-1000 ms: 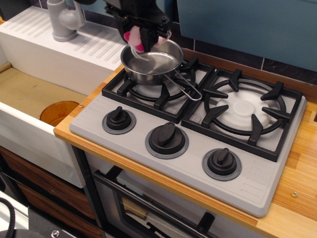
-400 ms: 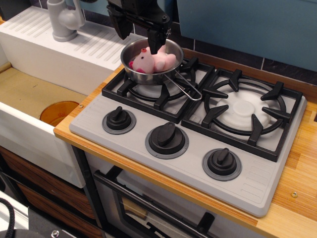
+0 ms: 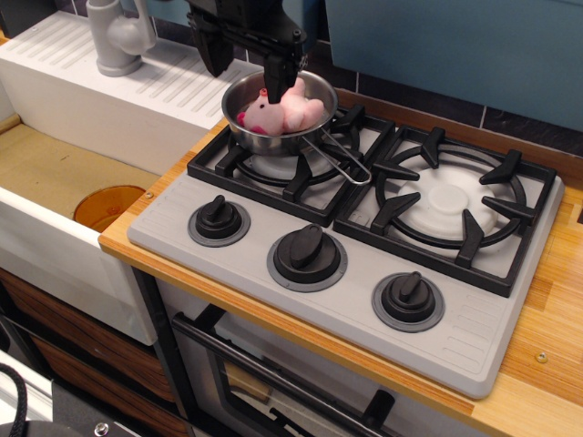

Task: Put pan on stove and put stuffedpig in pan

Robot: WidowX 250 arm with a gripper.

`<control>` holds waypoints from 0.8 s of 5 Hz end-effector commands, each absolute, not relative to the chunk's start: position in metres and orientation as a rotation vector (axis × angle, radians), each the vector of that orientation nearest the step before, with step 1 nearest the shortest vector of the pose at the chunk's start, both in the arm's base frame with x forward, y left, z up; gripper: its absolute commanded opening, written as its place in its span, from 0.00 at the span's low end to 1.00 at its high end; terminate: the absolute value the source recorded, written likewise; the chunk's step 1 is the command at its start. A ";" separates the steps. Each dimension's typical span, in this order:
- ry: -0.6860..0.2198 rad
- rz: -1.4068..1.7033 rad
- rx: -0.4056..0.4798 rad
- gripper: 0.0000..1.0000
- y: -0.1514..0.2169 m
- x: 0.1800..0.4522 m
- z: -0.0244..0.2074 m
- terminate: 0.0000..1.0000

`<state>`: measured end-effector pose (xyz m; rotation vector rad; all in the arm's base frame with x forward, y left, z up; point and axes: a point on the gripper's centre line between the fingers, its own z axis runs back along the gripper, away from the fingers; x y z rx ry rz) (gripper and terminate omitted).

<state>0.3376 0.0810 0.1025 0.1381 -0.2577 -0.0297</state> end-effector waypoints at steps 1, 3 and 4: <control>-0.335 0.002 0.169 1.00 0.069 0.342 0.142 0.00; -0.321 0.015 0.175 1.00 0.060 0.342 0.150 0.00; -0.315 0.018 0.173 1.00 0.056 0.342 0.153 1.00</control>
